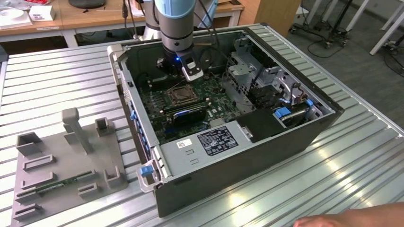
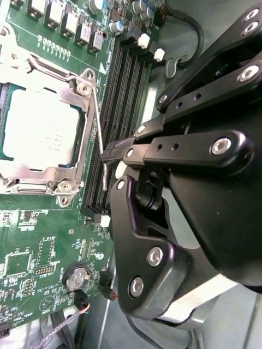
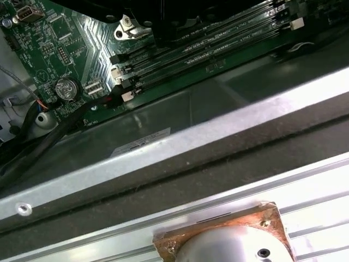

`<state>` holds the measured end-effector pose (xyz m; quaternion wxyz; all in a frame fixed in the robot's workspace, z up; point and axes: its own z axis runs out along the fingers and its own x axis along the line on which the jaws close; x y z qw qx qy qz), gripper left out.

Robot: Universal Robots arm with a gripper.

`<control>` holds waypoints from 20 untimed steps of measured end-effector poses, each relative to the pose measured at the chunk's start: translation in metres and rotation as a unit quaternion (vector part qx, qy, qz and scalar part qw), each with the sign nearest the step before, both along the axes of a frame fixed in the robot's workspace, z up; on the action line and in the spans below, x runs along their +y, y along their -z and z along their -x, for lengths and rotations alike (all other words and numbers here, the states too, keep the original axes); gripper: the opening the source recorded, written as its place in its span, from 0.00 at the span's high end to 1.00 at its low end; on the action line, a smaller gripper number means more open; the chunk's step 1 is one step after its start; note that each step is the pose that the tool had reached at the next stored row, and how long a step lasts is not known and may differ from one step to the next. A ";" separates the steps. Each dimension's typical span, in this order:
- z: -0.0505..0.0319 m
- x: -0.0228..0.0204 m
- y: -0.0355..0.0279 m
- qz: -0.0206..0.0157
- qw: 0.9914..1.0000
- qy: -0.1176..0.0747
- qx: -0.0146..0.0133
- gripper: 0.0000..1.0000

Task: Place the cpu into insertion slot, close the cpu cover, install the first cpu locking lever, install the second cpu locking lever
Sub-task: 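Install the first cpu locking lever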

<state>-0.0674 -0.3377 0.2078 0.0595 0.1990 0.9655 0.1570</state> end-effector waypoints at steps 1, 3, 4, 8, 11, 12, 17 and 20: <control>-0.0002 -0.0001 0.0006 0.000 1.000 0.000 0.000 0.89; -0.0003 0.0000 0.0019 0.000 1.000 0.000 -0.001 0.89; -0.0003 0.0000 0.0026 0.000 1.000 0.000 -0.001 0.89; -0.0003 0.0000 0.0054 0.001 1.000 0.000 -0.002 0.89; -0.0003 0.0000 0.0071 0.005 1.000 0.000 -0.002 0.89; -0.0003 0.0000 0.0076 0.006 1.000 0.000 -0.002 0.89; -0.0003 0.0002 0.0112 0.018 1.000 0.000 -0.003 0.89; -0.0004 0.0006 0.0133 0.026 1.000 0.000 -0.003 0.89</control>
